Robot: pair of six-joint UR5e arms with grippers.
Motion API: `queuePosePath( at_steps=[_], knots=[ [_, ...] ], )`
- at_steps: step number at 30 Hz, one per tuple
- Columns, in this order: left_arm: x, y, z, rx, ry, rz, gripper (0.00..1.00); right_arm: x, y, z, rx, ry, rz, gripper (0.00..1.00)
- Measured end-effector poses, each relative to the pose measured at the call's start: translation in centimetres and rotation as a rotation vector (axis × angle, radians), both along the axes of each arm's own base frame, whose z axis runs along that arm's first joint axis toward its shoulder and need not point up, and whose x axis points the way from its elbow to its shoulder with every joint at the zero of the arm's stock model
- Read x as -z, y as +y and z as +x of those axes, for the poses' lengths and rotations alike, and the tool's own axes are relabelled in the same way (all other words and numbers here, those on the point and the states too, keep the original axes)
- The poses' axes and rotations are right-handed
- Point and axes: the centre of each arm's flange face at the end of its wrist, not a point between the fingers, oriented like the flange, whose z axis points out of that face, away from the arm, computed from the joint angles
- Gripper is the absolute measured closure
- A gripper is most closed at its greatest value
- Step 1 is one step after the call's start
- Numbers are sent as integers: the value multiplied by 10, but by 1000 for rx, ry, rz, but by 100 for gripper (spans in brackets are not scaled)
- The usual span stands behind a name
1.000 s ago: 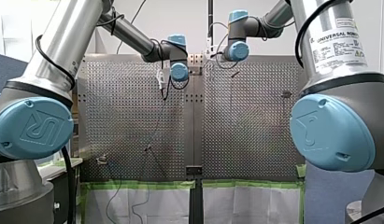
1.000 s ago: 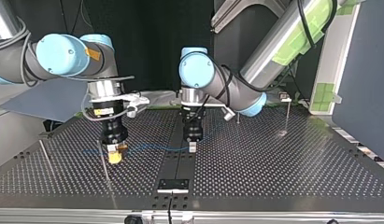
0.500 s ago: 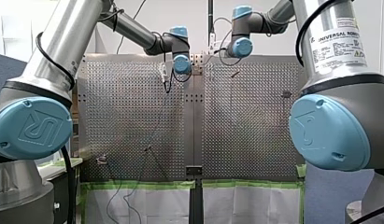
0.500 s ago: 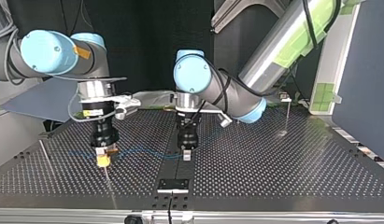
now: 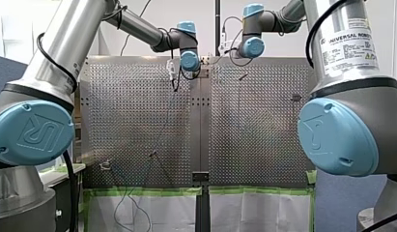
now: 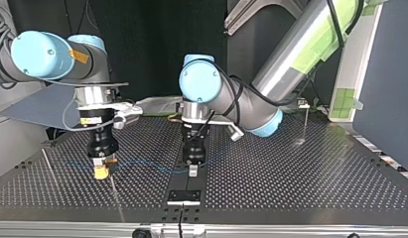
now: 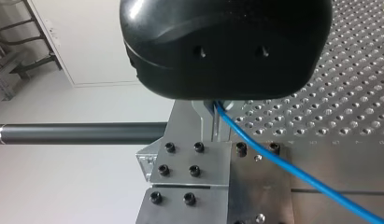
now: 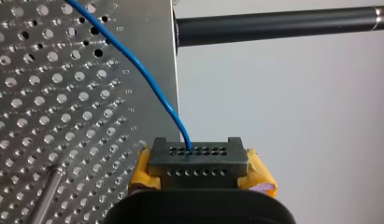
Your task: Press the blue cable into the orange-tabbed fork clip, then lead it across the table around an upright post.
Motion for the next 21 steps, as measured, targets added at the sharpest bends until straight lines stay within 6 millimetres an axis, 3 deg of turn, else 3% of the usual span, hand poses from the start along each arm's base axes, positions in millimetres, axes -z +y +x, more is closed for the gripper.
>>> queuePosePath(
  at_steps=[12,21],
  knots=[
    [-7,-27,0,29,25,33,99,-10,-8,-20,31,-17,-4,100],
    [-29,-40,-3,42,-2,24,99,-12,-17,-35,61,-15,2,100]
  ],
)
